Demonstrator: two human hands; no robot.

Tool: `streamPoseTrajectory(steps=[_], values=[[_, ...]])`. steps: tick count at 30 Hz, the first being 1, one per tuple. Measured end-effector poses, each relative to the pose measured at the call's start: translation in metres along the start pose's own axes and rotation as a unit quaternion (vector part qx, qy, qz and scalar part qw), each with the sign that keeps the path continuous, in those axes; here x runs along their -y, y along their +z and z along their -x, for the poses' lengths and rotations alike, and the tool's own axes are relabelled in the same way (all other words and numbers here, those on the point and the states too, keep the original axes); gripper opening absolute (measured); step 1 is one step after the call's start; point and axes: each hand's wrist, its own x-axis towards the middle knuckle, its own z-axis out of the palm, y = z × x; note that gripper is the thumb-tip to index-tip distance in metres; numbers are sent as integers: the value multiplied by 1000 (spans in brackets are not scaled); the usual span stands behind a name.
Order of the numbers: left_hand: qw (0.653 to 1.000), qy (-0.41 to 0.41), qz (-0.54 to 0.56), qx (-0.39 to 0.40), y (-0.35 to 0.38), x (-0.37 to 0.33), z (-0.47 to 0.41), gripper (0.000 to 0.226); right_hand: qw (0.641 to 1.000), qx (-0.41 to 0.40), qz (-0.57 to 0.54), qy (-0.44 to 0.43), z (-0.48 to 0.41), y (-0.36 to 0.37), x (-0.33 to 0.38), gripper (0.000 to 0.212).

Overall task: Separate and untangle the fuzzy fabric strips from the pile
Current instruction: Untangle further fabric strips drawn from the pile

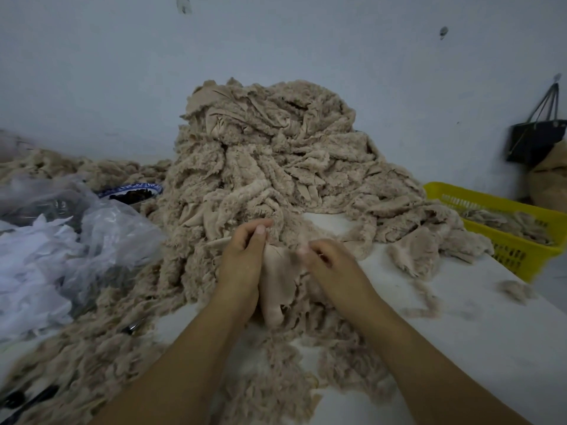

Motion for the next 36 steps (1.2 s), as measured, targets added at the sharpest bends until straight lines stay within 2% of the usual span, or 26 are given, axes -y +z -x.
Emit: streamPoseTrajectory(steps=[3, 7, 9, 11, 22, 27, 30, 32, 35, 36], values=[[999, 4, 18, 42, 6, -2, 5, 26, 997, 70, 12, -22, 4, 9, 0, 38], [993, 4, -41, 110, 6, 0, 10, 20, 999, 17, -32, 20, 1, 2, 0, 37], [983, -3, -93, 159, 6, 2, 13, 39, 998, -14, -58, 28, 0, 0, 0, 36], [975, -15, -145, 170, 8, 3, 14, 48, 995, -30, -83, 41, 0, -3, 1, 32], [976, 72, -192, 74, 10, 3, 6, 44, 981, -15, -177, 80, 1, -5, 9, 30], [982, 44, -179, 40, 6, 1, 1, 46, 962, -28, -256, 93, -1, -8, 6, 14], [981, 27, -189, 38, 11, 4, 4, 50, 960, -39, -261, 92, -1, -4, 7, 23], [984, 1, -175, 29, 9, 3, 2, 45, 943, -50, -316, 96, -2, -5, 9, 24], [989, -59, -113, -74, -9, -1, -11, 37, 866, -149, -455, 142, -10, -30, 2, 24], [990, -66, -90, -88, -14, -1, -14, 36, 859, -174, -457, 151, -11, -38, -3, 28]])
